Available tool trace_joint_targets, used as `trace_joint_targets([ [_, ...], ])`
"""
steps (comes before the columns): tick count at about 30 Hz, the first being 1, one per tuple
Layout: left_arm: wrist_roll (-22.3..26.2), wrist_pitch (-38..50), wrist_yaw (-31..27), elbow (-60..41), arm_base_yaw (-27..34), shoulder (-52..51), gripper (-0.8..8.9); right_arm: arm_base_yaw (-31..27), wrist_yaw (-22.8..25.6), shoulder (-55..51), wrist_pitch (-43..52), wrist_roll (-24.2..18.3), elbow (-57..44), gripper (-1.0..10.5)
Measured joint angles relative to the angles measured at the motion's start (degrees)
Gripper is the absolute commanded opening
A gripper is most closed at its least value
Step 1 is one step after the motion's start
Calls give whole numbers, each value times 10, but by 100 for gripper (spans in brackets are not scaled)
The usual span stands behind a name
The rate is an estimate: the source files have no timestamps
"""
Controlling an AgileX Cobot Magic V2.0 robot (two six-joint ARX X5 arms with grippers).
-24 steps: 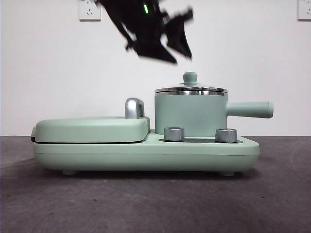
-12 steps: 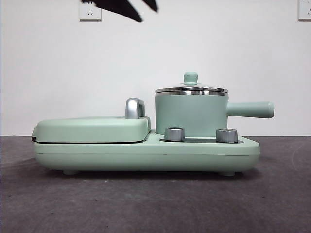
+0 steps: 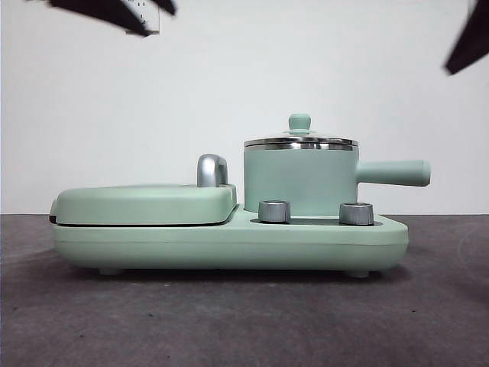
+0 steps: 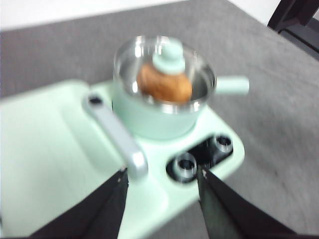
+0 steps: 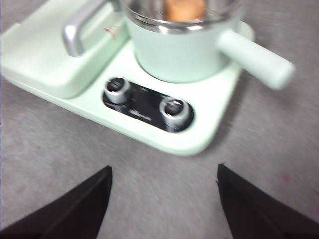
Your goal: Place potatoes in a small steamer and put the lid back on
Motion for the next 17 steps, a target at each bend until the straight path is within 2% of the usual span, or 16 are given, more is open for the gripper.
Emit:
trace_joint_targets([
  [7,-47,-6,0,-120,0,-123,220,0,-44,102,102,-12,0,326],
  [11,-64,-37,0,-129,0,-160,217,0,-54,139,128,-12,0,326],
  [16,-67,-90,-1,-129,0,-159,212,0,-54,144,130,-12,0,322],
  [17,-67,-94,-1,-129,0,-158,146,0,-54,144,130,-12,0,268],
])
